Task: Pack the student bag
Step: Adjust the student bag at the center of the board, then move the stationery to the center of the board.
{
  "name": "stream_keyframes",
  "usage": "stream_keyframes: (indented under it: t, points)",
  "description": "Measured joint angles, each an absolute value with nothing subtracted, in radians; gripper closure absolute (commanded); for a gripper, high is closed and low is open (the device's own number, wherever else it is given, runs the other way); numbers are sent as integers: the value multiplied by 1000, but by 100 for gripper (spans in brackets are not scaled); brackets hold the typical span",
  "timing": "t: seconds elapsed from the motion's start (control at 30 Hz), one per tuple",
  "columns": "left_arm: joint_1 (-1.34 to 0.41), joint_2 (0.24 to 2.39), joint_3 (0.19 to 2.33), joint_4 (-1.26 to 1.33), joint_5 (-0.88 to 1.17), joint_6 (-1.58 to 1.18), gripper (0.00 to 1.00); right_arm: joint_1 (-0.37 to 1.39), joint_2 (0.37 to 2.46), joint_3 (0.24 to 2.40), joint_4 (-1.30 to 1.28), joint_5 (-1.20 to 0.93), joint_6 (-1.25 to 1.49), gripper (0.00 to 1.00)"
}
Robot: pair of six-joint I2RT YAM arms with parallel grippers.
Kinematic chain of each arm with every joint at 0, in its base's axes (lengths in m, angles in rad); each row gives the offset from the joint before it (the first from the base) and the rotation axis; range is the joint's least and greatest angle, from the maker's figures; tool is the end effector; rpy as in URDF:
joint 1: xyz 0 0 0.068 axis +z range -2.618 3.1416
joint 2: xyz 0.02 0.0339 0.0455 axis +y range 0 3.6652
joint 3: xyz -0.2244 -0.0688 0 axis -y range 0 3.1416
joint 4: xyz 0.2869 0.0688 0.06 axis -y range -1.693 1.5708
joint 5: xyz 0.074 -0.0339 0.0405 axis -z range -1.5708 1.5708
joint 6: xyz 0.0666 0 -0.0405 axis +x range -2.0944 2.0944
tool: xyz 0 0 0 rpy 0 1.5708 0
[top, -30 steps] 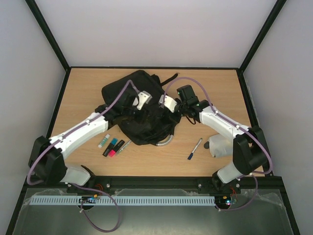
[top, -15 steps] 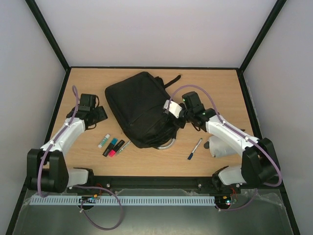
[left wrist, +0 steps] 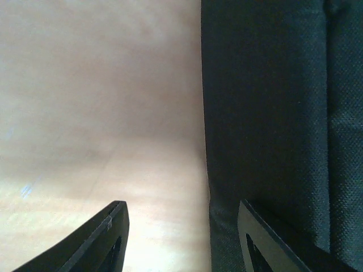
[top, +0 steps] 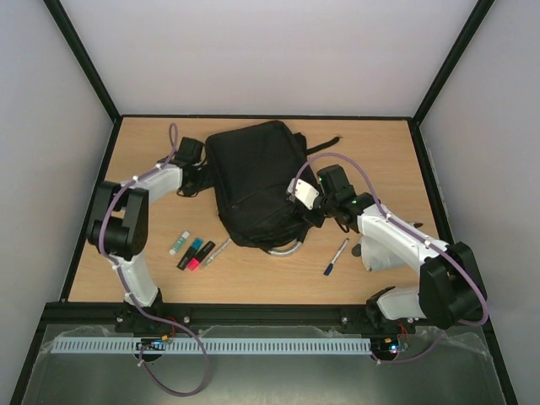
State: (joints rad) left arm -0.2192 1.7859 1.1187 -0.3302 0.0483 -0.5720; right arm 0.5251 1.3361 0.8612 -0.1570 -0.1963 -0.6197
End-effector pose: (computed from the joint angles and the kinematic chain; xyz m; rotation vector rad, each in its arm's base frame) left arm 0.3962 -0.0916 0.0843 -0.4394 2.5710 -0.3545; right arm 0.3074 0.1931 0.1716 -1.2786 1.7822 0.1629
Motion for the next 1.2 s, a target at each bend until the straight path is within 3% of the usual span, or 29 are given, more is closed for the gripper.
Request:
stream_keyframes:
  t: [0.13,0.3,0.4,0.8,1.2]
  points:
    - [-243,1911,1281,-313,62,-555,46,524,1336,859,-163,-167,-621,84]
    - [-266,1967,1359,-300,86,-526,43,524,1335,859,-215,-175,-630,53]
    - [-271,1948,1352,-312,79,-516,41,524,1331,861,-291,-186,-651,44]
    - [-358,1570,1241,-317,86,-396,37,356,1142,914,-688,-151,-768,42]
    - [-457,1513,1109,-250,221,-236,36,31,1181,940,-936,12,-1015,41]
